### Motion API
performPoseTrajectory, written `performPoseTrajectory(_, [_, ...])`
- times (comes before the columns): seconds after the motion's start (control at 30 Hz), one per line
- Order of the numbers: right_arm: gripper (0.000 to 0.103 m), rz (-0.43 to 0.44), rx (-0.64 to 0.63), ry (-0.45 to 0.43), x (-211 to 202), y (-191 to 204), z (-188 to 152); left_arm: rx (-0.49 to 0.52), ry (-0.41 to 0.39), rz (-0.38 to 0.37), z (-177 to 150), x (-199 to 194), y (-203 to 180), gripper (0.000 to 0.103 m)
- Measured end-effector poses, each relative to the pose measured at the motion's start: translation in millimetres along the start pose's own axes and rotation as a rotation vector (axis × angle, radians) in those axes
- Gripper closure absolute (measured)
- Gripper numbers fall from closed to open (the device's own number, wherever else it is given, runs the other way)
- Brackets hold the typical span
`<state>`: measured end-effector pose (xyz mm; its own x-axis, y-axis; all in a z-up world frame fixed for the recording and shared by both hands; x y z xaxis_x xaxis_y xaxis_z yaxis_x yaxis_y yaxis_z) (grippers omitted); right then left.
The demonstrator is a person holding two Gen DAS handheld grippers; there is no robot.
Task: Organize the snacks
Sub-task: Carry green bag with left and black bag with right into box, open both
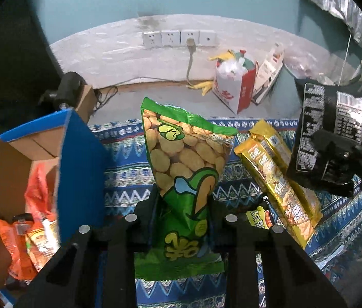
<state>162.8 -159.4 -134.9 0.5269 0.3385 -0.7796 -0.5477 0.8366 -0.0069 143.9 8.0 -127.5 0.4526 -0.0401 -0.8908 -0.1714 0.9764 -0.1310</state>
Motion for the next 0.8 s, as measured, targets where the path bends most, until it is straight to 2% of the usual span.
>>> performPoseTrajectory(0.5, [0.080,0.040,-0.069,-0.051,-10.8,47.7,27.7,-0.055,-0.100,0.000,-1.2,-53.9,44.4,0.073])
performPoseTrajectory(0.8, [0.080,0.075,-0.106,-0.070,-8.6,81.4,45.8,-0.123,-0.160,0.014,-2.6,-84.5,90.7,0.073])
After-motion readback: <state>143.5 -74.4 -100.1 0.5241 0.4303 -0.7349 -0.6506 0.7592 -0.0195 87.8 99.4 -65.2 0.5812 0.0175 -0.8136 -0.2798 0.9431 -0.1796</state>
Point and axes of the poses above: each gripper's, at about its wrist camera, not at the fingertips, and x roughly the way its jaws point, y to its left, z to its top, the point moved 1 cm from there along x, roughly the way its jaws point, and after that the axes turned 15 degrees about -x, right-handed, at the moved point
